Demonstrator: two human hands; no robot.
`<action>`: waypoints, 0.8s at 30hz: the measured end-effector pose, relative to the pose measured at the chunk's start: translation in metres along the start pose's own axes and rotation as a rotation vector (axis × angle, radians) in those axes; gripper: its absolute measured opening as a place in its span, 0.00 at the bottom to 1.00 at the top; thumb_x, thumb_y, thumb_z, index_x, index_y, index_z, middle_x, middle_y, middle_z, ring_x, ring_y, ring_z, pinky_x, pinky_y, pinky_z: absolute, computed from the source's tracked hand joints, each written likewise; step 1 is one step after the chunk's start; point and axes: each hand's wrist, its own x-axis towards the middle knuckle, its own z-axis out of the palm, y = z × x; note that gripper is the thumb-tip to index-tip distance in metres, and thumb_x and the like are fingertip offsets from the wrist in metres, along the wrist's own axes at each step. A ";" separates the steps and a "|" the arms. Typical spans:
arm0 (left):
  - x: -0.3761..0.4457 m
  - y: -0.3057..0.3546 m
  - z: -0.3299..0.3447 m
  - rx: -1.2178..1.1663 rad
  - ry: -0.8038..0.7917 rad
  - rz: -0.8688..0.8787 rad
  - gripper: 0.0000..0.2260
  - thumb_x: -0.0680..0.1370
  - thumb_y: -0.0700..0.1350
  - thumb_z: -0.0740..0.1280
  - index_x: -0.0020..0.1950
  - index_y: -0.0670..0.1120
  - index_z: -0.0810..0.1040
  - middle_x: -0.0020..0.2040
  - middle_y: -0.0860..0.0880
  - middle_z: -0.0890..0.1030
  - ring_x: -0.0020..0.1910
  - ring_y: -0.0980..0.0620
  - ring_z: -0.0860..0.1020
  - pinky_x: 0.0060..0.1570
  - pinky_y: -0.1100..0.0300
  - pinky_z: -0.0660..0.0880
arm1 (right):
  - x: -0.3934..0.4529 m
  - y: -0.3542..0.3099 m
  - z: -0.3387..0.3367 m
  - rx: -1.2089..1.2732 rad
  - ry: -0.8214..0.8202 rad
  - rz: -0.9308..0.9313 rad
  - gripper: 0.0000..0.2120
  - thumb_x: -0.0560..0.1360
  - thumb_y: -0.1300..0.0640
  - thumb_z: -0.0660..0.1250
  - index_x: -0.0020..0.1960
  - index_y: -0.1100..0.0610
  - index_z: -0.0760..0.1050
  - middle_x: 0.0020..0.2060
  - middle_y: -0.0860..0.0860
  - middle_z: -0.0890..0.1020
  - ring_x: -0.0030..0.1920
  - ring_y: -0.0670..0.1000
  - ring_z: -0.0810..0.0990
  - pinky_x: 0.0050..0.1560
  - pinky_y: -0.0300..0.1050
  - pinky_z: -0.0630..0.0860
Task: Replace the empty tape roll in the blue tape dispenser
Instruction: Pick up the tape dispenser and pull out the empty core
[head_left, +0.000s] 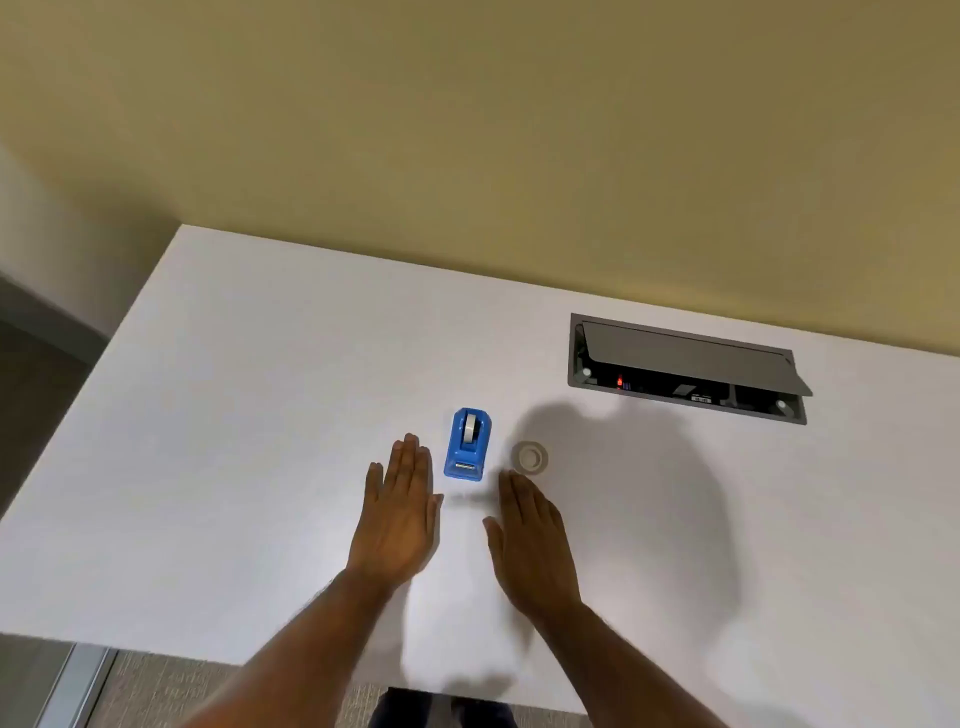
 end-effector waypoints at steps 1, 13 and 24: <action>0.000 -0.001 0.002 -0.003 -0.003 -0.013 0.29 0.84 0.53 0.46 0.81 0.39 0.58 0.82 0.40 0.56 0.81 0.40 0.55 0.77 0.40 0.55 | 0.002 -0.001 0.002 0.008 -0.008 0.008 0.28 0.78 0.52 0.69 0.74 0.63 0.69 0.70 0.58 0.77 0.69 0.57 0.77 0.66 0.53 0.77; 0.001 -0.020 0.037 0.048 0.090 -0.014 0.29 0.84 0.54 0.49 0.83 0.46 0.49 0.84 0.47 0.50 0.83 0.50 0.48 0.79 0.44 0.54 | 0.000 0.000 0.042 0.039 0.051 0.048 0.28 0.82 0.48 0.61 0.78 0.58 0.64 0.74 0.55 0.72 0.73 0.55 0.72 0.70 0.51 0.71; 0.001 -0.022 0.043 0.033 0.082 -0.039 0.28 0.83 0.52 0.52 0.83 0.47 0.53 0.84 0.49 0.52 0.83 0.51 0.49 0.79 0.46 0.53 | 0.026 -0.018 0.059 0.168 0.138 0.247 0.27 0.77 0.41 0.67 0.70 0.56 0.71 0.65 0.53 0.78 0.65 0.55 0.76 0.65 0.49 0.73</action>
